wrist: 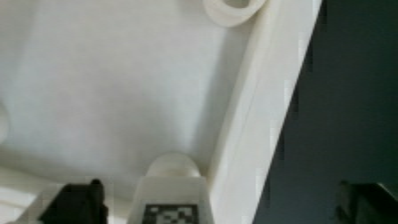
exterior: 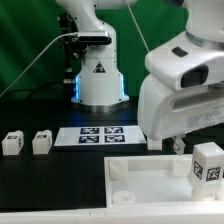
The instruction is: Assemble one leg
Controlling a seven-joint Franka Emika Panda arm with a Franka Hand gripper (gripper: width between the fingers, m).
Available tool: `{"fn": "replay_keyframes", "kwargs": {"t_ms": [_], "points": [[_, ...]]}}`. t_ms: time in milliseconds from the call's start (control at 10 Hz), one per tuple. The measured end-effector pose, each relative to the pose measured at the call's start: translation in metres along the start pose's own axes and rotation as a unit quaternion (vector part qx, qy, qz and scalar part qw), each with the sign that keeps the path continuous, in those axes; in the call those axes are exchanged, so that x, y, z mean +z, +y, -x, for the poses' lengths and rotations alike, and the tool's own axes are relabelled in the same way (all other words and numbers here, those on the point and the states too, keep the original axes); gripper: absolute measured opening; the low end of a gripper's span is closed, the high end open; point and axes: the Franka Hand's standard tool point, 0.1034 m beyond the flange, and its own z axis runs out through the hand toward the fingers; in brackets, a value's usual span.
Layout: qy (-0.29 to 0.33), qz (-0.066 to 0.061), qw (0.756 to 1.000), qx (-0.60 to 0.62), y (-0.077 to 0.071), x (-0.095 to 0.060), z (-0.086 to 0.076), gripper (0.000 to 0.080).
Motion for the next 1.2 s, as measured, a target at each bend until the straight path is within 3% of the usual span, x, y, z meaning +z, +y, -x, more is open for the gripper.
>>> {"fn": "replay_keyframes", "kwargs": {"t_ms": [900, 1200], "points": [[0.069, 0.011, 0.997, -0.033, 0.011, -0.002, -0.026, 0.0649], [0.076, 0.012, 0.997, -0.031, 0.018, 0.001, -0.027, 0.0649]]}}
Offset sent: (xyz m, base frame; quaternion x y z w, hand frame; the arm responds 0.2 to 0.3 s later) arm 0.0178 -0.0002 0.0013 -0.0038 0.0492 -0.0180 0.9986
